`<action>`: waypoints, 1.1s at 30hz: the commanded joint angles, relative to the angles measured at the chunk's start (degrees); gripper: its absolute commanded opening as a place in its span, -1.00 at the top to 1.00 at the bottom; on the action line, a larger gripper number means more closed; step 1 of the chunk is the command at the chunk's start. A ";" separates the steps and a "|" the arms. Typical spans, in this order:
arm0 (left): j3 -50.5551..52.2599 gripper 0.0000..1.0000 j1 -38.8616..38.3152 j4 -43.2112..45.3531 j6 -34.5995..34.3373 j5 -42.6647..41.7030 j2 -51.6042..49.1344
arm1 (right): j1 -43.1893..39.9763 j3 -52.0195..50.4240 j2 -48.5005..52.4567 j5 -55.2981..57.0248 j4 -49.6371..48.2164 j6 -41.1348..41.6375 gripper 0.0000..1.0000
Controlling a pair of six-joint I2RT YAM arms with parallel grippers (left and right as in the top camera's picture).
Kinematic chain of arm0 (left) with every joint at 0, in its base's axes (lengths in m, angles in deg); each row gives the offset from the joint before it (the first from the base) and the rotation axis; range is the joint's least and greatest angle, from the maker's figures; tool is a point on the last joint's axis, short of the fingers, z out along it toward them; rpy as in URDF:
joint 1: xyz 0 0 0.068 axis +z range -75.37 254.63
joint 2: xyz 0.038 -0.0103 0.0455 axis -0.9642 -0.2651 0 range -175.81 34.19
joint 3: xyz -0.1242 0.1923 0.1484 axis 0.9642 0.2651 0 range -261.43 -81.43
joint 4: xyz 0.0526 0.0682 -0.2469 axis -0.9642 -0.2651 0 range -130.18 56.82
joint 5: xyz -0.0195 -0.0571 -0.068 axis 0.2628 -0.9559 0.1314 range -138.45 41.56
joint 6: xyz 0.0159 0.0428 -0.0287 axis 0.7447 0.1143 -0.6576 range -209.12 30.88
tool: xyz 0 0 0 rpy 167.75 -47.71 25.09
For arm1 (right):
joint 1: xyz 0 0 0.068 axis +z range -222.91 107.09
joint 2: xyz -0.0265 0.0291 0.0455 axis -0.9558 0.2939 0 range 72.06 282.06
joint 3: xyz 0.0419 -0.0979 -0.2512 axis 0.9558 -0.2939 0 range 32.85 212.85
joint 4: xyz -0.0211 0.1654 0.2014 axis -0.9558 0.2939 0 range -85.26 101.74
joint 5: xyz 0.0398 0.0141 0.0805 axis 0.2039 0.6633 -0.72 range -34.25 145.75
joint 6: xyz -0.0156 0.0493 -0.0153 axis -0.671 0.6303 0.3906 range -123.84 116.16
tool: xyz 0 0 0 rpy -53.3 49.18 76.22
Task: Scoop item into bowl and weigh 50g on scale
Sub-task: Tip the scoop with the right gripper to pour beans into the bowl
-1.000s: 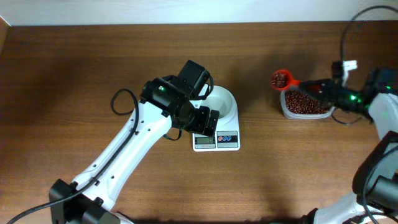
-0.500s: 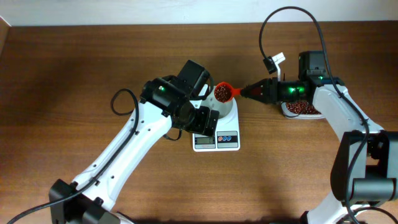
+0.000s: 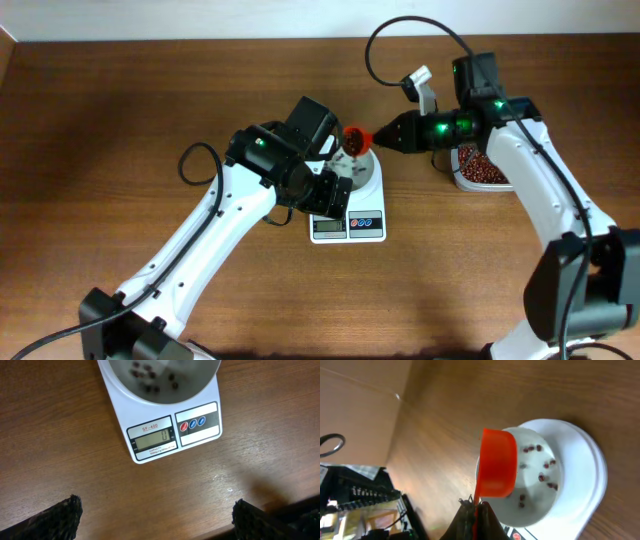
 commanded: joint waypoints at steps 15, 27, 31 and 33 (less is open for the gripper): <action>-0.39 -0.98 -0.22 -0.07 -0.59 0.42 0.87 | 8.98 8.98 -6.56 25.07 10.29 -20.09 0.92; -0.39 -0.98 -0.22 -0.07 -0.59 0.42 0.87 | 14.10 11.50 -6.56 33.11 11.06 -32.76 0.92; -0.39 -0.98 -0.22 -0.07 -0.59 0.42 0.87 | 16.57 11.50 -6.54 33.07 12.33 -35.91 0.92; -0.39 -0.98 -0.22 -0.07 -0.59 0.42 0.87 | 16.92 11.50 -6.54 32.33 12.07 -34.16 0.92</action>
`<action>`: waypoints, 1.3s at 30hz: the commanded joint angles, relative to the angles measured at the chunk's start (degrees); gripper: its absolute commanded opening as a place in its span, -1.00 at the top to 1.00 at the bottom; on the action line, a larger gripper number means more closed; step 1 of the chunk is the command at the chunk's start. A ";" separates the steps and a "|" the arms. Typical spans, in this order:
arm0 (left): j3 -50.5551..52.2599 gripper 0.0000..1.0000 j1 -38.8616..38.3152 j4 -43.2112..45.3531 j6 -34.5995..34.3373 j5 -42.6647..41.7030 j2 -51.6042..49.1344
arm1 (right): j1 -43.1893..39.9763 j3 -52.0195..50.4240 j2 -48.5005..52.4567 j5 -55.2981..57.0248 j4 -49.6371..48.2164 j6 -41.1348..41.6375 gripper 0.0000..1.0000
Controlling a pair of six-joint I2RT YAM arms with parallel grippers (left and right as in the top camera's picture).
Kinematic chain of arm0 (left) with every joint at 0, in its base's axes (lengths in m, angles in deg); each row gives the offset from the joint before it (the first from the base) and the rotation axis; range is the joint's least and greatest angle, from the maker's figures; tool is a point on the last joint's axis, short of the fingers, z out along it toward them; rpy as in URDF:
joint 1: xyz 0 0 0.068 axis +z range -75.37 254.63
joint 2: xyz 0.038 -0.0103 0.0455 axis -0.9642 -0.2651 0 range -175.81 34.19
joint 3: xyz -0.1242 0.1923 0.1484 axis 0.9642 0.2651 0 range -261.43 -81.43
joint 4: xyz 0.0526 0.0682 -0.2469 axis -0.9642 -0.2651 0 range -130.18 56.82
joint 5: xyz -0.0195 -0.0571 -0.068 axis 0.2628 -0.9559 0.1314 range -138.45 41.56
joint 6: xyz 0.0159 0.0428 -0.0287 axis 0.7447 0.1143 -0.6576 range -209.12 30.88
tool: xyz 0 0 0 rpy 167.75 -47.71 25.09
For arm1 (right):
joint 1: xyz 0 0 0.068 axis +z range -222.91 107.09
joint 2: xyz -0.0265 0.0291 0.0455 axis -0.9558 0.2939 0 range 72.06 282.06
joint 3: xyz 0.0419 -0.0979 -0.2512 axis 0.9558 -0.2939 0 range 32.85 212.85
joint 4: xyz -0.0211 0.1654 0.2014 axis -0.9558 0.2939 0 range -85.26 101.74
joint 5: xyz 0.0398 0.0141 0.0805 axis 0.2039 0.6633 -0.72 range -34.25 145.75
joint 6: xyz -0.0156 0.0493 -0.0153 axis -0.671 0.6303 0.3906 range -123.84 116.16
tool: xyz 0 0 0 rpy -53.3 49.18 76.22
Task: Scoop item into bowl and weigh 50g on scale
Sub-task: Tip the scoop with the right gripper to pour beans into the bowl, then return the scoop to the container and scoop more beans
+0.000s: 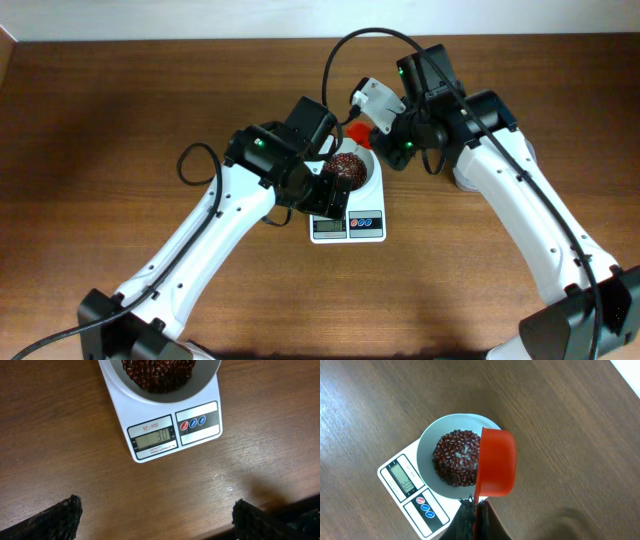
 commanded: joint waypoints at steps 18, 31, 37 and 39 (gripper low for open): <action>-0.39 -0.98 -0.24 0.15 -0.59 0.42 0.72 | -30.49 0.87 -1.25 1.97 4.92 21.03 0.92; -0.39 -0.98 -0.24 0.15 -0.59 0.42 0.72 | -33.81 -1.84 15.37 7.48 7.30 21.73 0.92; -0.39 -0.98 -0.24 0.15 -0.59 0.42 0.72 | -35.87 -1.86 16.81 -11.28 8.00 21.38 0.92; -0.39 -0.98 -0.24 0.15 -0.59 0.42 0.72 | -39.45 -1.86 16.81 -18.49 8.17 20.98 0.92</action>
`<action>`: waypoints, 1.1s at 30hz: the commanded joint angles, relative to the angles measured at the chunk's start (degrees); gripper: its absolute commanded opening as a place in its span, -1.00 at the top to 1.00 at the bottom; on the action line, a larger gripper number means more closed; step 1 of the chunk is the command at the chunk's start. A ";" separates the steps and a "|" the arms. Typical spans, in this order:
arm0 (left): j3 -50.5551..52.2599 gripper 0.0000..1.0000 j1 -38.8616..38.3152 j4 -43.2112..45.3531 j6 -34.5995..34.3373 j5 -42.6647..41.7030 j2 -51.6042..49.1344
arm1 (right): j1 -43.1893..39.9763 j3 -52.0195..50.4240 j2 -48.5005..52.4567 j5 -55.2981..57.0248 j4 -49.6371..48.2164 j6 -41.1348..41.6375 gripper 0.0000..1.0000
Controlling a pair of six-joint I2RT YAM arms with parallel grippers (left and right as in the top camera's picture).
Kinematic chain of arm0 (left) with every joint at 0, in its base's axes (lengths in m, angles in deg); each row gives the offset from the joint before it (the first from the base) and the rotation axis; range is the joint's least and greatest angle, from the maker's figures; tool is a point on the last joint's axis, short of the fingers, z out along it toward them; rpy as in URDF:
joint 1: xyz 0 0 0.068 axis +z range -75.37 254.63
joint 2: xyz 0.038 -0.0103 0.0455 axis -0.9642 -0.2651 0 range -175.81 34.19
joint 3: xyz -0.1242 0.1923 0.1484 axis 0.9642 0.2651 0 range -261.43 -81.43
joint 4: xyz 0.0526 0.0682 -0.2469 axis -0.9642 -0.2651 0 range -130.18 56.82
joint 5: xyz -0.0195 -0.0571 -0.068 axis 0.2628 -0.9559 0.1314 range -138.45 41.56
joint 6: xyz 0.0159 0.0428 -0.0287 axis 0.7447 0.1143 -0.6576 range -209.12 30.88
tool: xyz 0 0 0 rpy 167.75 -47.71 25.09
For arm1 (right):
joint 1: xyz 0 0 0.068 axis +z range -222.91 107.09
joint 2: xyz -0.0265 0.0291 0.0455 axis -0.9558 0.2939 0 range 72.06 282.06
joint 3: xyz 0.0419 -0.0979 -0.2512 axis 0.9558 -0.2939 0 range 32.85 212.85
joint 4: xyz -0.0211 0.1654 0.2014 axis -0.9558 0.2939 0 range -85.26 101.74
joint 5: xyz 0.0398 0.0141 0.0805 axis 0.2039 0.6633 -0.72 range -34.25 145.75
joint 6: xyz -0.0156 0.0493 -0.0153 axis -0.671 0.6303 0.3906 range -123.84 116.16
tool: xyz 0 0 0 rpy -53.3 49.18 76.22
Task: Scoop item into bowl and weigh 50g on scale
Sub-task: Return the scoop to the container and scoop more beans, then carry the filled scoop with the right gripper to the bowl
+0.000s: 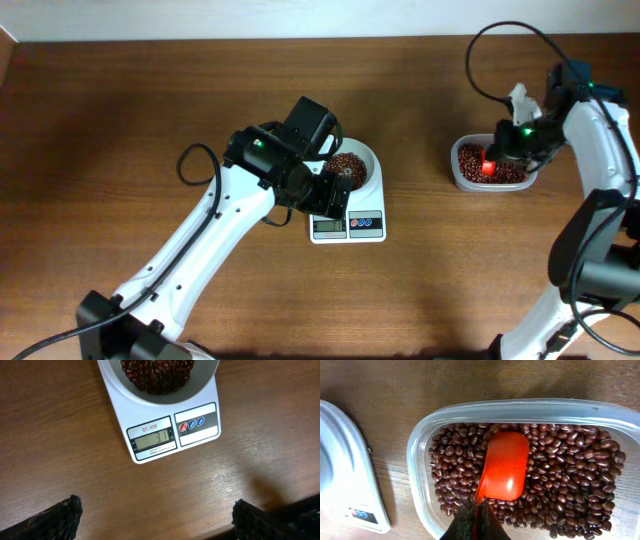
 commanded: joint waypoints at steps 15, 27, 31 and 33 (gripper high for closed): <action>-0.39 -0.98 -0.22 -0.07 -0.59 0.42 0.37 | -19.43 -0.55 0.85 -27.61 6.05 -1.49 0.92; -0.39 -0.98 -0.22 -0.07 -0.59 0.42 0.37 | -19.50 -0.50 0.74 -33.86 10.80 -13.94 0.92; -0.39 -0.98 -0.22 -0.07 -0.59 0.42 0.37 | -19.43 -0.50 0.74 -38.62 12.41 -13.97 0.92; -0.39 -0.98 -0.22 -0.07 -0.59 0.42 0.37 | -19.37 -0.52 0.74 -41.53 14.01 -13.94 0.92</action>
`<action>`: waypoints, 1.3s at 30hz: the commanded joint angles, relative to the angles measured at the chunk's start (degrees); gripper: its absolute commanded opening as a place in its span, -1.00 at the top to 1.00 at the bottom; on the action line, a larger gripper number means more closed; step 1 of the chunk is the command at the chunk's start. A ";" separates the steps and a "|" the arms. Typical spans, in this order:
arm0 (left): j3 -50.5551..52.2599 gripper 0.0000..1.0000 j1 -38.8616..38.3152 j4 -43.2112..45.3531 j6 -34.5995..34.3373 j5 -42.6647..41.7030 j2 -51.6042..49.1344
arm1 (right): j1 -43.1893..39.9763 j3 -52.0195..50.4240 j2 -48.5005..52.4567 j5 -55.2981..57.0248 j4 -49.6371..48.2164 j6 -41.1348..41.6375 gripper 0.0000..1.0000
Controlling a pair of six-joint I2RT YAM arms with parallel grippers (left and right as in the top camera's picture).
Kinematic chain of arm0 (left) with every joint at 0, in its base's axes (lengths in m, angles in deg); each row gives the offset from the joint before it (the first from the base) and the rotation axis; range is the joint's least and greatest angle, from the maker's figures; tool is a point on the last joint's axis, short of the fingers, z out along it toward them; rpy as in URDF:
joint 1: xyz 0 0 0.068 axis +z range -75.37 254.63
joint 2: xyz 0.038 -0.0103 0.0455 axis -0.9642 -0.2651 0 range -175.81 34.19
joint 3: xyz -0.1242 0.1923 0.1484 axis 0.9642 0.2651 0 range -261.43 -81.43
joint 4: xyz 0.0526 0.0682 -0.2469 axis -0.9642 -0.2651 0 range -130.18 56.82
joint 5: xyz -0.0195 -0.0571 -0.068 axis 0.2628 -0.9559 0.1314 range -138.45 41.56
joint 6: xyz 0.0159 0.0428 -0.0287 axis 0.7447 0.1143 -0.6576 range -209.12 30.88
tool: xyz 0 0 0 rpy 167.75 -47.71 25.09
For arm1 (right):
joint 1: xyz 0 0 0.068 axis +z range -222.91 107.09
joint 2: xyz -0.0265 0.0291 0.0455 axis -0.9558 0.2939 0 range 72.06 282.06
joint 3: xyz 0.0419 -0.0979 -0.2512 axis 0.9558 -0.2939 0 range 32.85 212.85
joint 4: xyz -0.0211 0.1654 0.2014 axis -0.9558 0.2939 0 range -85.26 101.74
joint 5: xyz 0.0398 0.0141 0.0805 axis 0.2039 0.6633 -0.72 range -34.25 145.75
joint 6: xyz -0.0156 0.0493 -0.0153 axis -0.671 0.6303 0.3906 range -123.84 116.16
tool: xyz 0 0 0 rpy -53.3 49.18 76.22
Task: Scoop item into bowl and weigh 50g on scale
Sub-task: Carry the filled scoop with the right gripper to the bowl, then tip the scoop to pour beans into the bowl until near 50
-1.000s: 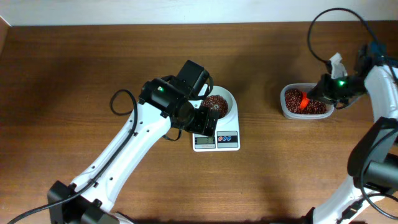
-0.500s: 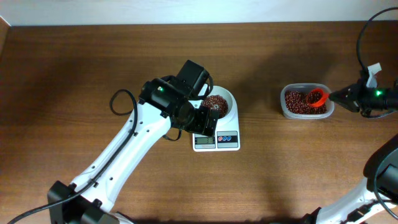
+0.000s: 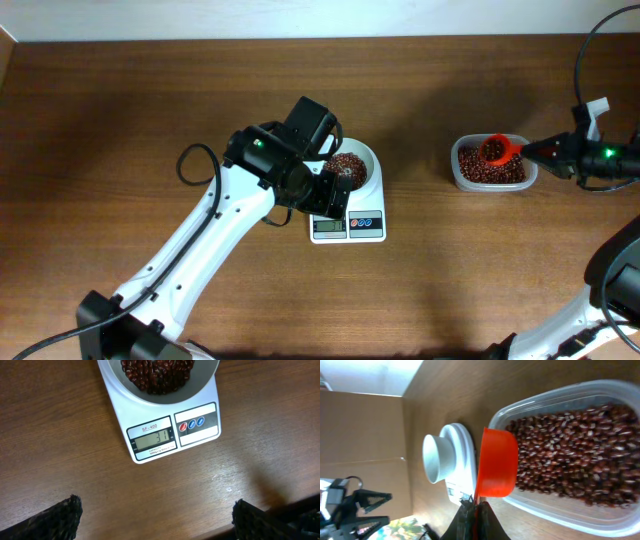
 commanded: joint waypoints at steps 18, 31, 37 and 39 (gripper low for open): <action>-0.39 -0.98 -0.22 -0.07 -0.57 0.42 0.37 | 38.93 -0.31 0.24 -12.31 -12.90 5.68 0.92; -0.39 -0.98 -0.22 -0.07 -0.59 0.42 0.37 | 38.91 -0.28 0.24 -12.28 -14.34 5.70 0.92; -0.39 -0.98 -0.26 -0.04 -0.57 0.42 0.37 | 38.93 6.86 -0.02 -2.73 -11.80 11.50 0.92; -0.39 -0.98 -0.26 -0.07 -0.57 0.42 0.37 | 38.93 14.40 -0.15 4.72 -6.62 11.45 0.92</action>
